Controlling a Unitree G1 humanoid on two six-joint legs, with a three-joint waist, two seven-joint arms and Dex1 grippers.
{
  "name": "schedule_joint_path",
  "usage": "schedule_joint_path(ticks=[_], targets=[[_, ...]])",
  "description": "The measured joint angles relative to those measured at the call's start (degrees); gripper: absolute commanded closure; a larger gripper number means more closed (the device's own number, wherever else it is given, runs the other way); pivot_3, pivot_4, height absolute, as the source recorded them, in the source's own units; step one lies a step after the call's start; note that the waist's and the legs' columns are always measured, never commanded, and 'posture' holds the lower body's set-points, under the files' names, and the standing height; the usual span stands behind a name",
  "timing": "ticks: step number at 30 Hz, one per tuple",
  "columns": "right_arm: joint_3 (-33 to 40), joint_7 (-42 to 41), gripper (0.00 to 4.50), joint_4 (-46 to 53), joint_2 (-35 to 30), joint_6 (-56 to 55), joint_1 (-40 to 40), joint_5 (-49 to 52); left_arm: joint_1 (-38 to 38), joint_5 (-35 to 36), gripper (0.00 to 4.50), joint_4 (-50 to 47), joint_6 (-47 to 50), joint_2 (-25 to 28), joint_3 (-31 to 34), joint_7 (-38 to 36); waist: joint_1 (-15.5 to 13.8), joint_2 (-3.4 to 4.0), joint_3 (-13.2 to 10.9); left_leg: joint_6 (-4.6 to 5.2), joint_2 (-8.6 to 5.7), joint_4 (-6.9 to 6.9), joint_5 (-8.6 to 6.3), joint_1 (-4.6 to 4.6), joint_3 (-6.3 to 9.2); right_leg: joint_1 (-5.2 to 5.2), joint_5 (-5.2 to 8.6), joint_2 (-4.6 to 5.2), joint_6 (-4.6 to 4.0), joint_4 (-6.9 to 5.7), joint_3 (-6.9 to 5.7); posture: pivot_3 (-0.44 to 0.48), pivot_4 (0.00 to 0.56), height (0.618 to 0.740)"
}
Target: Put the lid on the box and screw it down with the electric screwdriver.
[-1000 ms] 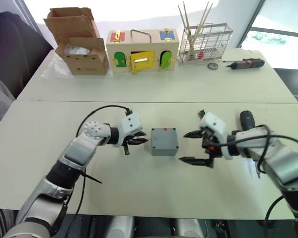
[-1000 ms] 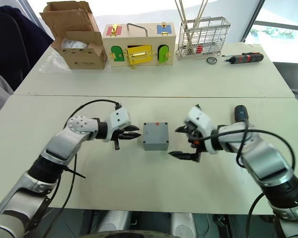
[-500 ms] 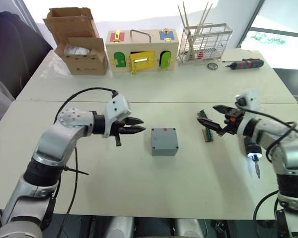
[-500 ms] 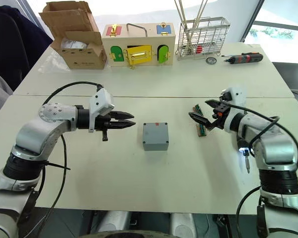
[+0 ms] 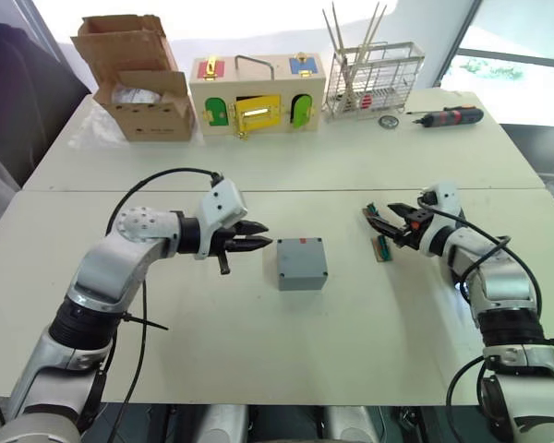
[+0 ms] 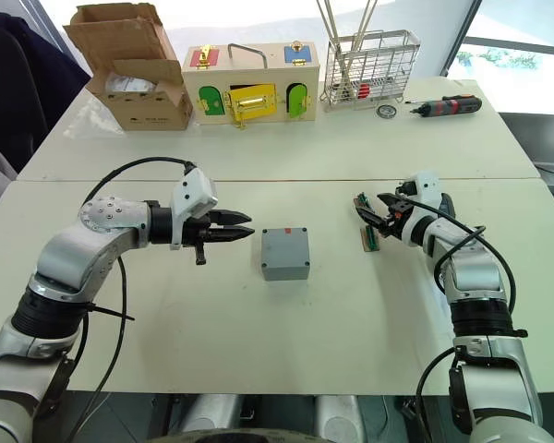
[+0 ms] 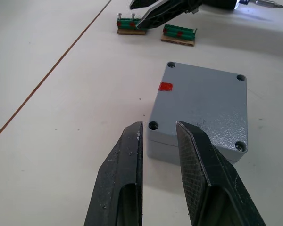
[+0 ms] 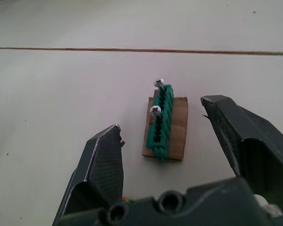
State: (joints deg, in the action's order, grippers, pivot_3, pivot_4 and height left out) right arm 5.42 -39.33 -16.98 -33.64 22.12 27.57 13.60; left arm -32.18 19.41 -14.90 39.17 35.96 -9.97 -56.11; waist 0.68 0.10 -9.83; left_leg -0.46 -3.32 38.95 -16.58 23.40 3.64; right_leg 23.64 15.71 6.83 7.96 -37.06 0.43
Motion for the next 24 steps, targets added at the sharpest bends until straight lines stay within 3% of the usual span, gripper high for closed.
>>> schedule_joint_path(ticks=[1, 4, 9, 24], targets=[[0.0, 0.1, 1.35, -0.2, 0.0, -0.2, 0.0, 0.0, 0.0, 0.0, 3.42, 0.0, 0.0, 0.0, 0.0, 0.1, 0.0, 0.0, 0.0, 0.0, 0.0, 0.0, 0.0, 0.0, 0.0, 0.0, 0.0, 0.0, 0.0, 0.0, 0.0, 0.0, 0.15, 0.731], [0.0, 0.5, 2.14, -0.5, 0.1, -0.7, 0.0, 0.0, 0.0, 0.0, 3.42, 0.0, 0.0, 0.0, 0.0, 0.1, 0.0, 0.0, 0.0, 0.0, 0.0, -0.01, 0.0, 0.0, 0.0, 0.0, 0.0, 0.0, 0.0, 0.0, 0.0, 0.0, 0.15, 0.731], [0.1, 1.8, 4.48, -0.7, 1.9, -1.1, 0.9, 0.1, 0.1, 0.0, 3.42, 0.0, -0.3, -0.1, -0.4, 0.2, 0.1, 0.0, 0.0, 0.0, 0.0, -0.01, 0.0, 0.0, 0.0, 0.01, 0.0, 0.0, 0.0, 0.0, 0.0, 0.0, 0.15, 0.731], [0.2, 3.2, 4.48, 0.1, 2.7, -0.7, 1.1, 0.2, 0.1, -0.2, 3.42, 0.1, -1.1, -0.1, -0.6, 1.0, 0.1, 0.0, 0.0, 0.0, -0.01, -0.02, 0.0, 0.0, 0.0, 0.02, 0.0, 0.0, 0.0, -0.01, 0.01, 0.0, 0.15, 0.731]])
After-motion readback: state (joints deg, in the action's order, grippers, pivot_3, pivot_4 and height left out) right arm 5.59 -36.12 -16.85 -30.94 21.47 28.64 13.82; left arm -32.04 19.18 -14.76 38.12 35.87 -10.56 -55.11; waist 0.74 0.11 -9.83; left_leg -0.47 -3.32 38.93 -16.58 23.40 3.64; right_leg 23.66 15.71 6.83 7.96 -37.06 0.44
